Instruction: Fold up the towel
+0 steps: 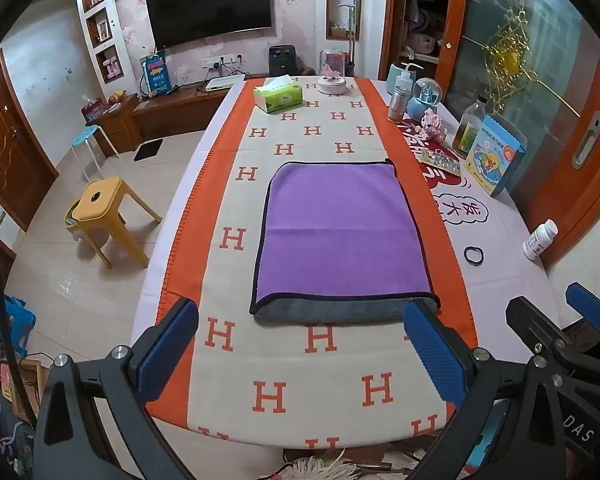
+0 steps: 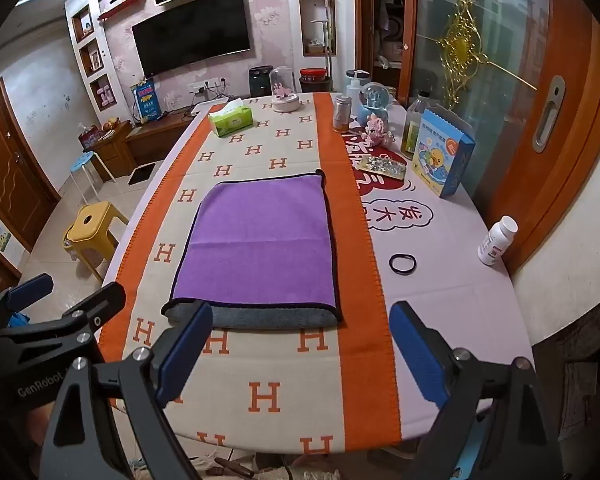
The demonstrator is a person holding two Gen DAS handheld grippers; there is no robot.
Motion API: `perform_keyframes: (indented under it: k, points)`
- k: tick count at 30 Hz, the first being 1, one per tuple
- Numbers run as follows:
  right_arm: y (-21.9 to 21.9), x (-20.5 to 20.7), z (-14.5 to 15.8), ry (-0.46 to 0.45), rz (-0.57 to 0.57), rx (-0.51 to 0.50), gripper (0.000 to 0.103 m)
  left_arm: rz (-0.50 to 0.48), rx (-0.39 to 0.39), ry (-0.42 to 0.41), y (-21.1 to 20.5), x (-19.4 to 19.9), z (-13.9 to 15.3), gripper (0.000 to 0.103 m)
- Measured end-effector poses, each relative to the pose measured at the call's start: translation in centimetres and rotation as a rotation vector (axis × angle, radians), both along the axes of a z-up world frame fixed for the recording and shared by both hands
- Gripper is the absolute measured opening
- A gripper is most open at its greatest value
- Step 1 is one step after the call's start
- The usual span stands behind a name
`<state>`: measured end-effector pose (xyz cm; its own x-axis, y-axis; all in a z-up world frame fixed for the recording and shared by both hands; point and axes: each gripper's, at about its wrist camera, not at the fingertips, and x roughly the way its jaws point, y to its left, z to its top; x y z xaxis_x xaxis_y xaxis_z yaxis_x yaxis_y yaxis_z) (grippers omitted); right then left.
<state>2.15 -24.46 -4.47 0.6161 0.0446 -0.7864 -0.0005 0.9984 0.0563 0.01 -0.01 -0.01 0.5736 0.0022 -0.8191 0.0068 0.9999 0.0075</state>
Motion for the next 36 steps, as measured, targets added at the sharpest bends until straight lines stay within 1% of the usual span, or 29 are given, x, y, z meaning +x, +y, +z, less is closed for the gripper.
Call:
perform_keyframes:
  k: [36]
  points:
    - [-0.25, 0.62, -0.22, 0.004, 0.000, 0.006, 0.090, 0.000, 0.005, 0.005, -0.03, 0.00, -0.01, 0.102]
